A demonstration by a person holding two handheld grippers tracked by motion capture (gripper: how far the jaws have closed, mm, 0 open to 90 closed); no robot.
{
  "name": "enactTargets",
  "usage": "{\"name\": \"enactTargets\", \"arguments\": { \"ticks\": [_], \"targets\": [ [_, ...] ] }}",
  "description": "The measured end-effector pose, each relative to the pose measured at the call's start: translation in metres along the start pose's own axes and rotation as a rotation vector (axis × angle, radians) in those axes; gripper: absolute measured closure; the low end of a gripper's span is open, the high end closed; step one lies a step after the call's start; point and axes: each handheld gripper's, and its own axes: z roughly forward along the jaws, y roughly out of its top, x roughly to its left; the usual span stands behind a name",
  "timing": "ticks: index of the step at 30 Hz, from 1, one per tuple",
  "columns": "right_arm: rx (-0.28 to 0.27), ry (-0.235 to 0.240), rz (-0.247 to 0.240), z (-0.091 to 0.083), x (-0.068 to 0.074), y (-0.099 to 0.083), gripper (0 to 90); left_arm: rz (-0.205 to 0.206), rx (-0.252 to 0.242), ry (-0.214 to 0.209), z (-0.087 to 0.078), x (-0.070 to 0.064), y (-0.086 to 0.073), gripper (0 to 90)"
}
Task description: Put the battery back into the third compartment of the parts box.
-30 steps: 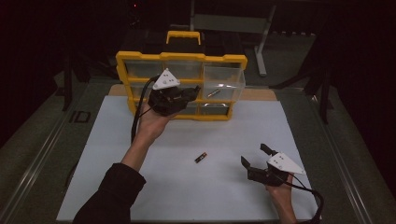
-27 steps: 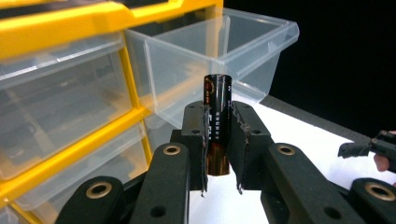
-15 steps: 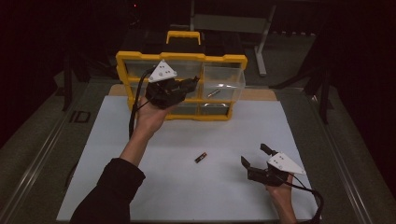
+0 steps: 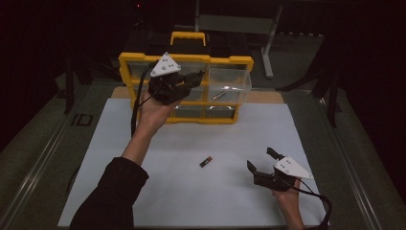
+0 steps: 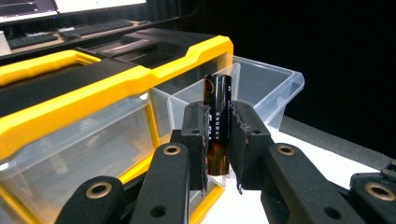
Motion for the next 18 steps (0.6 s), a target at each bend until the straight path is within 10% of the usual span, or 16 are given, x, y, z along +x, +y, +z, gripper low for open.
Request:
{"name": "enactTargets", "arguments": {
  "ticks": [18],
  "targets": [
    [-0.001,-0.002,0.0,0.0,0.0,0.0,11.7,0.035,0.007,0.021,0.009,0.001,0.018,77.0]
  ]
}}
